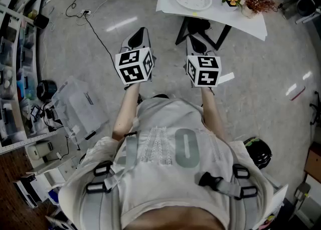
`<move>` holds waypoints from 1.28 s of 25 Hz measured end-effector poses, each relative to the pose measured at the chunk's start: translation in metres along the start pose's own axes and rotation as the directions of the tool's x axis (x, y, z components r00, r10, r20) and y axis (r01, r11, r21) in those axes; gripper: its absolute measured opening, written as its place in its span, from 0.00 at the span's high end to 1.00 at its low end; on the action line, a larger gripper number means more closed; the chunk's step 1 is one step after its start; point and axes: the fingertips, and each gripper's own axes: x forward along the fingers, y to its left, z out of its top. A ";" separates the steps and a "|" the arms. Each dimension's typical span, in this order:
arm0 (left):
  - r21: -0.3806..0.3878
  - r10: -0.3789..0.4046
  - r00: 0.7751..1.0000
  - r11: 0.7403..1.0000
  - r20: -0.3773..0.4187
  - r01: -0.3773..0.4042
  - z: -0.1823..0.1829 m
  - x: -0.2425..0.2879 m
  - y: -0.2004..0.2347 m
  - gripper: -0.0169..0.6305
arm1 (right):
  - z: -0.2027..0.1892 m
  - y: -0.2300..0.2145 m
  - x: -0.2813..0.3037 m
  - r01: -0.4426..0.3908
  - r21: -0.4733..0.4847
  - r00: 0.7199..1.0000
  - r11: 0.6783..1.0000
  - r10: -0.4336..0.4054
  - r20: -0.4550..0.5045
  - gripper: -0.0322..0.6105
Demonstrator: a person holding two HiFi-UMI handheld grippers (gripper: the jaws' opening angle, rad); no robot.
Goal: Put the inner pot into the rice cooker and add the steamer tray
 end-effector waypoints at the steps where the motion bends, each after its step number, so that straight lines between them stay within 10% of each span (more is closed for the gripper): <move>1: 0.003 0.006 1.000 1.000 0.000 -0.006 0.000 0.001 0.003 0.94 | 0.001 0.000 0.001 -0.002 0.002 1.000 1.000 0.002 0.003 0.94; 32: -0.049 -0.067 0.998 0.997 0.006 0.067 0.015 0.053 -0.016 0.94 | -0.004 -0.042 0.016 -0.021 0.131 0.999 0.991 0.018 0.027 0.94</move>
